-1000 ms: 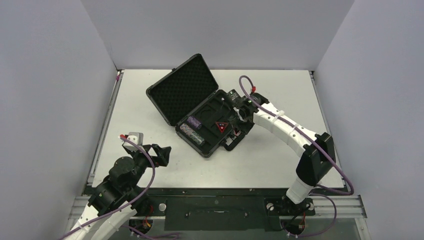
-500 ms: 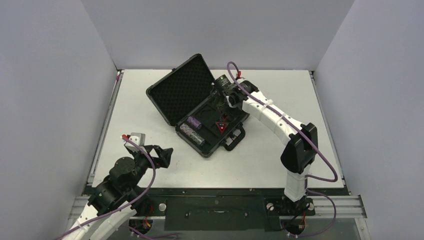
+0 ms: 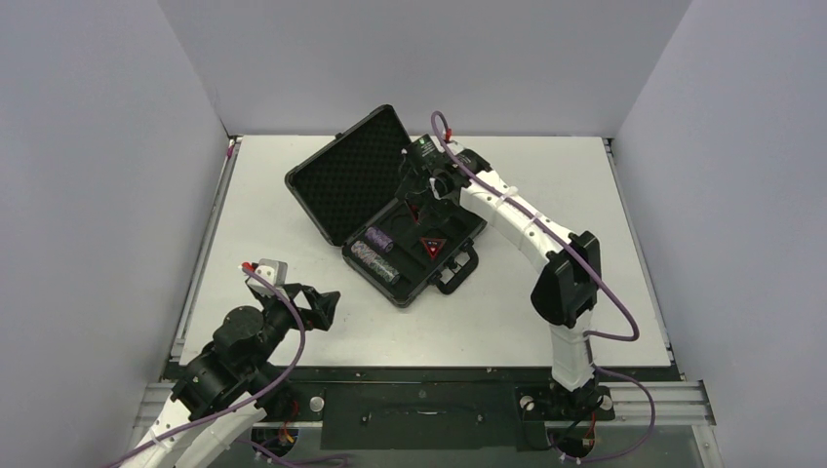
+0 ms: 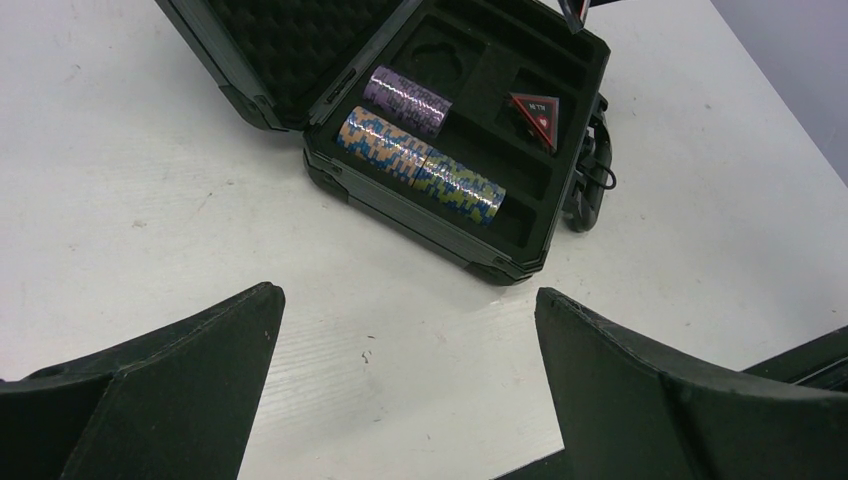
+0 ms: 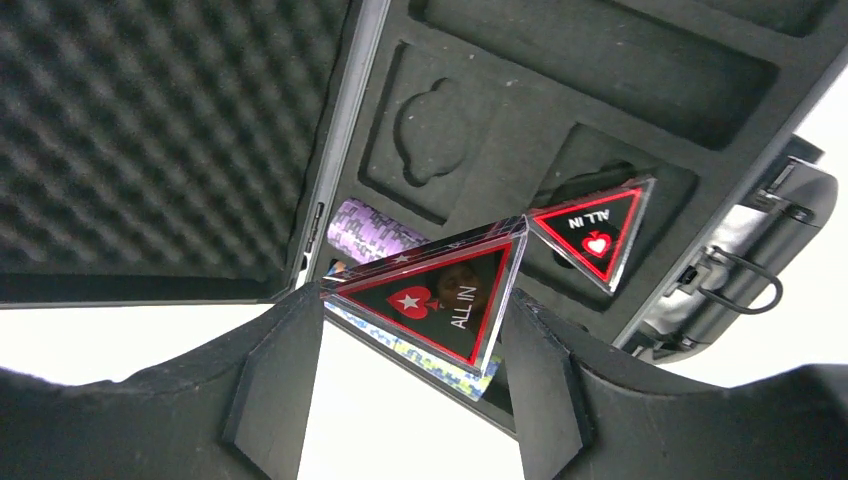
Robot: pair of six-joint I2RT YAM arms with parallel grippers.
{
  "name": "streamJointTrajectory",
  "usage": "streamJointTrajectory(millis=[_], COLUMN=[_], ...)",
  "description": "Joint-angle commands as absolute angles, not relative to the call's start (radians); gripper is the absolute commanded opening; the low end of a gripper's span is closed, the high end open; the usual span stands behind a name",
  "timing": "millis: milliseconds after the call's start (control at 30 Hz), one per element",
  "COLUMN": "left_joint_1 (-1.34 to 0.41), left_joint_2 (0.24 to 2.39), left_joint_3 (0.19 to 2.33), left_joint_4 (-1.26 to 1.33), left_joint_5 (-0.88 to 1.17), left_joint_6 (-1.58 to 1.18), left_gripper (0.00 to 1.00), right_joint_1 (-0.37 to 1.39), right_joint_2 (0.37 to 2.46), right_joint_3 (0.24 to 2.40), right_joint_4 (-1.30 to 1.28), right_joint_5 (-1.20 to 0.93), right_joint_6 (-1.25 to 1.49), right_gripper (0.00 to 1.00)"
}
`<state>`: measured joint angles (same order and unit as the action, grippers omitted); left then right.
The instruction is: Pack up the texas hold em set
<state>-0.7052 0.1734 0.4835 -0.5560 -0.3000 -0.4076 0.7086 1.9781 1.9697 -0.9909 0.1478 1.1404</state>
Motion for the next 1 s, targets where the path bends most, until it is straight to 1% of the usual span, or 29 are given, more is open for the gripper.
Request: streamJointTrajectory(millis=[0,233,567,967], left_joint_1=[-0.707,-0.708,-0.709,-0.71], left_joint_2=[0.165,0.125,0.139,0.144], left_joint_3=[0.509,0.491,0.482,0.47], left_joint_4=[-0.516,-0.513,-0.512,-0.516], left_joint_5=[-0.316,-0.351,-0.357,-0.396], left_joint_6=[-0.397,-0.404,-0.412,-0.434], left_gripper=[0.96,0.96,0.96,0.96], right_joint_1=[0.713,0.709,0.69,0.649], right_joint_2=[1.992,2.042,2.137,2.235], right_joint_3=[2.023,2.064,2.131,2.153], right_joint_4=[-0.916,-0.862,-0.824,-0.796], right_joint_5=[0.106,0.066,0.01,-0.047], right_joint_6=[1.131,1.139,1.153,1.176], right_gripper=[0.0,0.0,0.0,0.0])
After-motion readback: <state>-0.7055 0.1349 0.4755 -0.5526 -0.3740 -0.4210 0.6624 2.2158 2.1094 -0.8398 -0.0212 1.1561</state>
